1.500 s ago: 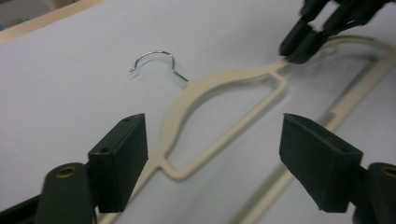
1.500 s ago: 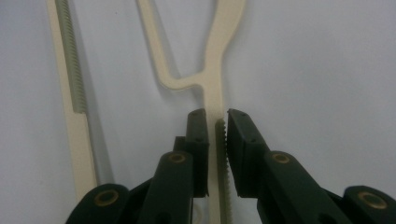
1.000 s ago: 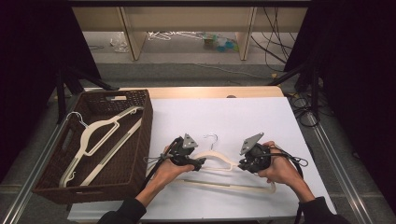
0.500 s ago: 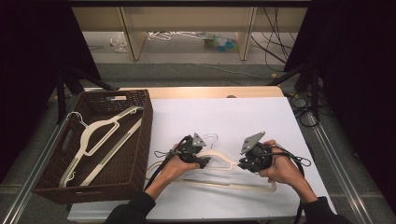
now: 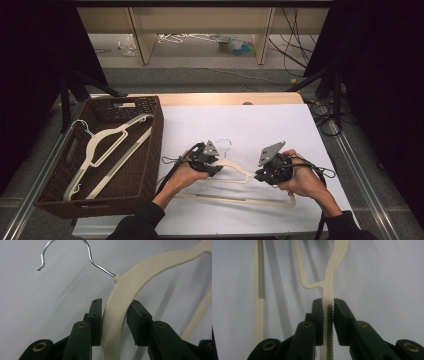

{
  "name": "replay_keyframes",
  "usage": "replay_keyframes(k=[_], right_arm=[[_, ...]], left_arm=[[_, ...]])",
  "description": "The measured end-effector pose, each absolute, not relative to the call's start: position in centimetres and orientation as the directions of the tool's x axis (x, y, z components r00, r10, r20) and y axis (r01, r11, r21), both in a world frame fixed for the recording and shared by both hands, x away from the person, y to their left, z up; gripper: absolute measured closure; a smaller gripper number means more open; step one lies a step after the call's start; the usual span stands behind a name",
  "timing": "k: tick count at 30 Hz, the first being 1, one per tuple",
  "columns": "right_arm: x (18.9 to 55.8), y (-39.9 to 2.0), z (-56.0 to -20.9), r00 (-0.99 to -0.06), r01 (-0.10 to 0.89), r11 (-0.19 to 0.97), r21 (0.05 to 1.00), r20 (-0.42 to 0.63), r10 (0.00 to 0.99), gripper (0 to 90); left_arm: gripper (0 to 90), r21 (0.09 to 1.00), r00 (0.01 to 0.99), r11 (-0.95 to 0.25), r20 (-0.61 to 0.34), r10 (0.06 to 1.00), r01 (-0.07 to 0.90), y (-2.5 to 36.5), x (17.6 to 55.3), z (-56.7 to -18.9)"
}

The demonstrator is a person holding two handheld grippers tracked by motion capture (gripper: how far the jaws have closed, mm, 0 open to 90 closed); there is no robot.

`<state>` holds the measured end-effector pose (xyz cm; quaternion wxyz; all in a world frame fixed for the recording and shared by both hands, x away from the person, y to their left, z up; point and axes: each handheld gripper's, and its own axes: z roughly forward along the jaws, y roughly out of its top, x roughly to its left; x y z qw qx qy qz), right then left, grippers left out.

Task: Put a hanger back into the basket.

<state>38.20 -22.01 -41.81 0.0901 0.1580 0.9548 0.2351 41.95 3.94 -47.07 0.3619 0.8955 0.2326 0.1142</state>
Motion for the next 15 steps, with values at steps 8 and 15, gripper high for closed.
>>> replay_keyframes(k=[8,15], right_arm=[[38.2,-23.0,-41.2,-0.932,0.246,0.829,0.502,-0.114,0.345,79.6],[38.0,-23.5,-40.3,-0.930,0.229,0.819,0.526,-0.130,0.344,78.1]], left_arm=[[70.2,0.724,0.892,-0.631,0.047,0.449,0.279,4.5,40.7,-44.6],[73.1,0.746,0.908,-0.605,0.003,0.419,0.277,5.1,39.8,-43.2]])
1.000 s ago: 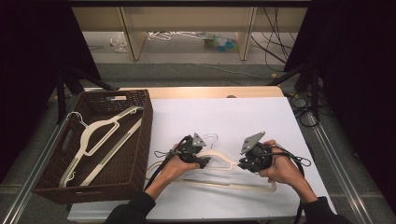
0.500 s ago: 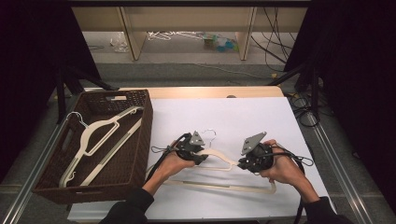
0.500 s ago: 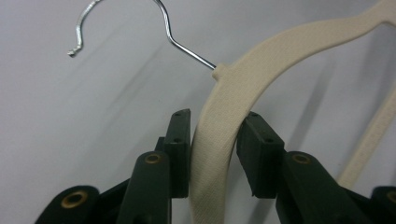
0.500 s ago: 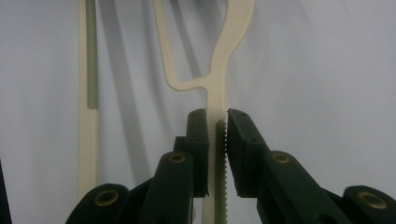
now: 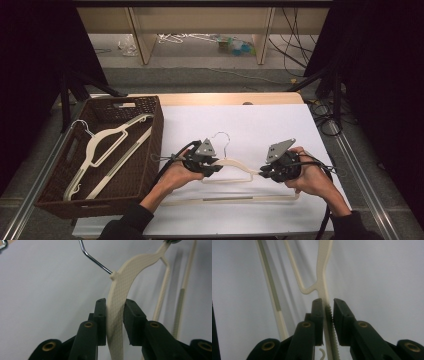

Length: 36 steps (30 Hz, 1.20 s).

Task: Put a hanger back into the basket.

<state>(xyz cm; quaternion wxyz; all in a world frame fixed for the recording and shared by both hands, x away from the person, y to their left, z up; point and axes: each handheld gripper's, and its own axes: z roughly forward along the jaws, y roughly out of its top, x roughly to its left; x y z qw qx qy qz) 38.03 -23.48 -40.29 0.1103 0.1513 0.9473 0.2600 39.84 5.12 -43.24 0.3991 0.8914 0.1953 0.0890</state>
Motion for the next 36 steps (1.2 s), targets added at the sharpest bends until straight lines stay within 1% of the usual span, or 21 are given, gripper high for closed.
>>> replay_keyframes(k=[8,9,13,15,18,22,24,26,30,31,32,34,36], right_arm=[[37.5,-23.6,-39.1,-0.921,0.214,0.811,0.544,-0.164,0.353,69.0],[37.4,-23.6,-39.0,-0.921,0.211,0.811,0.545,-0.167,0.352,68.3],[36.9,-23.7,-38.3,-0.917,0.207,0.801,0.562,-0.175,0.359,65.6],[36.6,-23.8,-38.1,-0.913,0.212,0.796,0.567,-0.176,0.368,63.0],[36.1,-24.0,-37.7,-0.901,0.229,0.776,0.588,-0.173,0.397,57.8],[35.4,-24.4,-37.6,-0.881,0.260,0.733,0.629,-0.157,0.447,48.6],[35.2,-24.7,-37.8,-0.869,0.270,0.702,0.659,-0.146,0.472,43.1],[35.0,-24.9,-38.2,-0.848,0.311,0.662,0.682,-0.116,0.518,40.1],[34.8,-25.5,-39.1,-0.822,0.349,0.612,0.710,-0.082,0.564,37.9],[34.8,-25.6,-39.3,-0.819,0.357,0.607,0.710,-0.075,0.569,37.6],[34.9,-25.8,-39.4,-0.822,0.344,0.606,0.717,-0.083,0.564,37.5],[34.6,-25.9,-39.4,-0.813,0.365,0.597,0.714,-0.068,0.578,37.4],[34.5,-25.9,-39.4,-0.815,0.364,0.594,0.717,-0.063,0.576,37.2]], left_arm=[[79.6,0.785,0.911,-0.529,-0.107,0.397,0.323,5.4,38.7,-42.4],[80.0,0.784,0.915,-0.534,-0.106,0.388,0.317,5.5,38.7,-42.2],[82.4,0.800,0.918,-0.500,-0.152,0.366,0.332,5.4,38.0,-41.7],[84.2,0.810,0.917,-0.482,-0.162,0.363,0.334,5.3,37.6,-41.4],[85.1,0.815,0.918,-0.479,-0.151,0.366,0.326,5.4,37.3,-41.1],[85.4,0.823,0.903,-0.448,-0.166,0.396,0.348,5.8,37.3,-40.7],[85.4,0.822,0.900,-0.453,-0.151,0.410,0.345,6.0,37.4,-40.4],[85.4,0.821,0.893,-0.444,-0.161,0.421,0.357,6.3,37.4,-40.1],[85.4,0.821,0.885,-0.441,-0.156,0.438,0.362,6.8,37.3,-39.3],[85.4,0.823,0.884,-0.440,-0.151,0.442,0.360,6.9,37.3,-39.0],[85.4,0.827,0.881,-0.434,-0.144,0.450,0.357,7.1,37.3,-38.6],[85.4,0.837,0.878,-0.416,-0.145,0.457,0.355,7.3,37.1,-37.9],[85.4,0.841,0.874,-0.408,-0.146,0.464,0.357,7.6,36.9,-36.9]])
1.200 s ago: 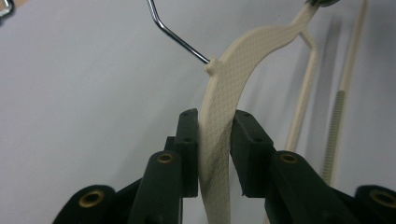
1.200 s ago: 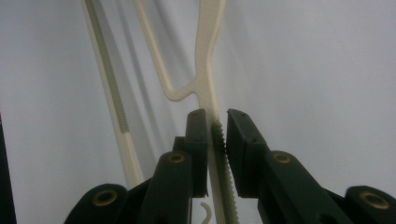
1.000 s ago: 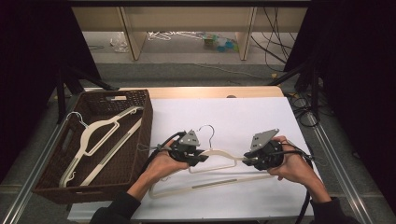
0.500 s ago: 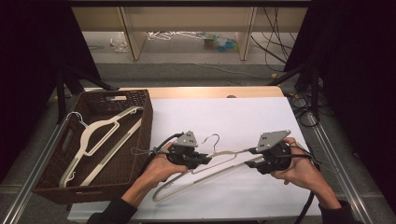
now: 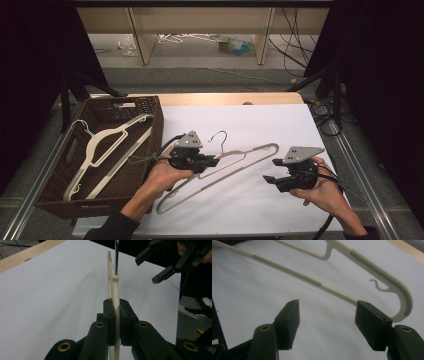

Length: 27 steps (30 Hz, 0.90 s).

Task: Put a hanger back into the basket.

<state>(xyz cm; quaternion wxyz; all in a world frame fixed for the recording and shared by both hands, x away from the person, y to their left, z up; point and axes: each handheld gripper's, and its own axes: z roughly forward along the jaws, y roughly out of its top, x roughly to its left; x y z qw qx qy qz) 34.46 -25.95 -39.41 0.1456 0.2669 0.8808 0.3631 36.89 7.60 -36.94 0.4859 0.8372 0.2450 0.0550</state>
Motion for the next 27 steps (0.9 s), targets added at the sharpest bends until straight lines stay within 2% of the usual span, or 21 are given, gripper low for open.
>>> replay_keyframes(k=[6,14,27], right_arm=[[33.7,-25.7,-39.4,-0.827,0.335,0.587,0.737,-0.068,0.558,35.9],[33.4,-25.8,-39.9,-0.819,0.332,0.557,0.761,-0.059,0.570,32.7],[33.0,-25.8,-40.7,-0.826,0.348,0.568,0.746,-0.043,0.562,32.7]], left_arm=[[85.4,0.872,0.863,-0.355,-0.133,0.488,0.336,9.0,35.5,-33.6],[85.4,0.901,0.834,-0.294,-0.119,0.539,0.319,13.4,34.3,-29.6],[85.4,0.925,0.730,-0.223,-0.080,0.679,0.309,21.7,35.2,-26.8]])
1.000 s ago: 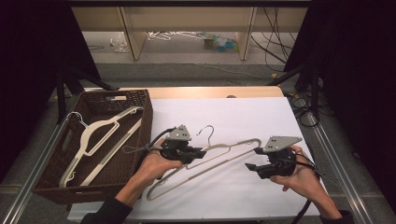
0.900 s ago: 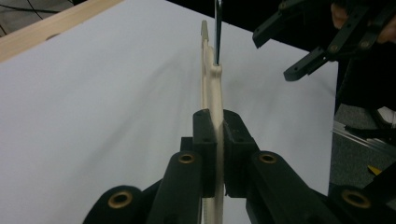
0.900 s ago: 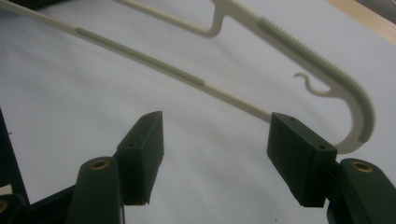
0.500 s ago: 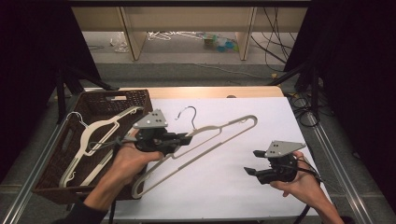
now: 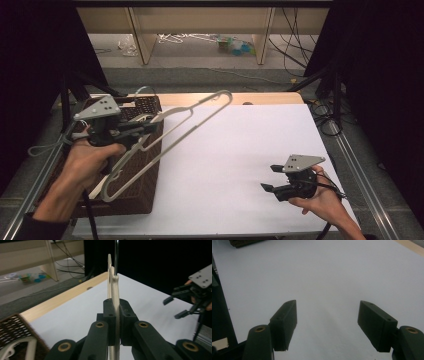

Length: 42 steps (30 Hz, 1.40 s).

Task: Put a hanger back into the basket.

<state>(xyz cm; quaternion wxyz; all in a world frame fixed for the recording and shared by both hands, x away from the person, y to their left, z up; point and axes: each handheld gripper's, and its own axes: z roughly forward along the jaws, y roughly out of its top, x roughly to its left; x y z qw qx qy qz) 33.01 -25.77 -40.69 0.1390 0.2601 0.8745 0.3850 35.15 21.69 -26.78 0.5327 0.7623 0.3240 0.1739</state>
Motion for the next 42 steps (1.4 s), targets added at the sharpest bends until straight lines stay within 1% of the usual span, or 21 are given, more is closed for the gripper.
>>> replay_keyframes(k=[10,13,20,29,42], right_arm=[[33.1,-25.8,-41.1,-0.832,0.348,0.576,0.740,-0.040,0.554,32.7],[33.0,-25.8,-41.2,-0.827,0.351,0.574,0.740,-0.041,0.560,32.7],[33.0,-25.7,-41.4,-0.830,0.351,0.576,0.738,-0.039,0.557,32.4],[32.9,-25.6,-41.6,-0.836,0.355,0.582,0.732,-0.031,0.548,32.2],[32.9,-25.5,-41.8,-0.841,0.350,0.589,0.728,-0.033,0.541,32.2]], left_arm=[[85.4,0.936,0.627,-0.170,-0.064,0.776,0.307,27.9,36.8,-27.6],[85.5,0.940,0.592,-0.145,-0.071,0.803,0.310,29.4,37.2,-28.2],[85.4,0.941,0.539,-0.132,-0.061,0.840,0.312,32.2,37.9,-29.8],[85.4,0.934,0.505,-0.143,-0.046,0.862,0.328,34.4,38.2,-32.1],[85.4,0.925,0.485,-0.121,-0.075,0.871,0.360,36.0,37.8,-34.3]])
